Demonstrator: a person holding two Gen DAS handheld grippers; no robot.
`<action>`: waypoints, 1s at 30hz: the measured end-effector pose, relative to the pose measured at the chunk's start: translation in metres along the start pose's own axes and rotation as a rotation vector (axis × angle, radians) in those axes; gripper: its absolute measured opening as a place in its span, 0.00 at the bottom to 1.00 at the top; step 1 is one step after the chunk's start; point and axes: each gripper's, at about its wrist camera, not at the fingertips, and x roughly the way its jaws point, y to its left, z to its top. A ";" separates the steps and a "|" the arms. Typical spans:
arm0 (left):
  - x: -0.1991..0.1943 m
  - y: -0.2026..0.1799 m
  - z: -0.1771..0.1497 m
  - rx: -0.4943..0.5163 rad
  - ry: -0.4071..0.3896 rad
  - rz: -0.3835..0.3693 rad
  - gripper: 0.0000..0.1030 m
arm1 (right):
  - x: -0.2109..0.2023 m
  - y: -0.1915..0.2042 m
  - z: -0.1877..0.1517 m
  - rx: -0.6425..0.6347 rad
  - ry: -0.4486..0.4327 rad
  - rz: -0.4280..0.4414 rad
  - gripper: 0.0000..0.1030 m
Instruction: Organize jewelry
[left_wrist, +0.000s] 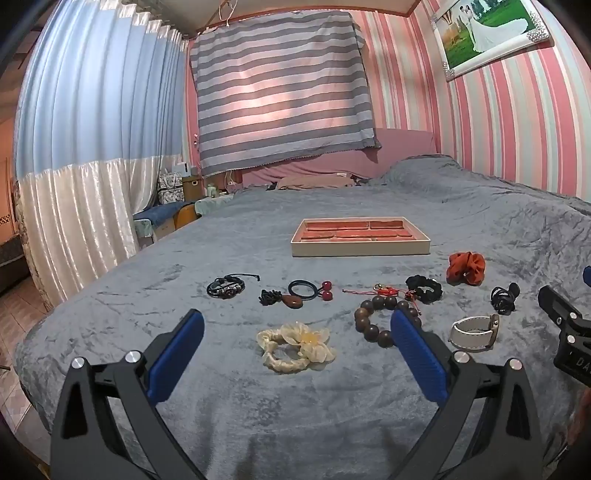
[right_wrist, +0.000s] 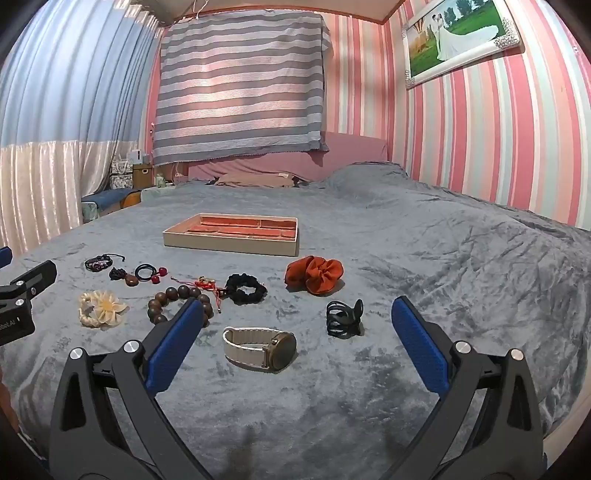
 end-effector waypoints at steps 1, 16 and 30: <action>0.000 0.000 0.000 -0.001 0.000 0.000 0.96 | 0.000 0.000 0.000 0.000 0.000 0.000 0.96; -0.001 0.002 0.001 -0.003 -0.002 -0.001 0.96 | 0.001 -0.002 -0.001 0.005 0.006 -0.010 0.96; 0.001 0.001 0.000 -0.004 -0.003 -0.001 0.96 | 0.002 0.001 -0.001 0.006 0.007 -0.014 0.96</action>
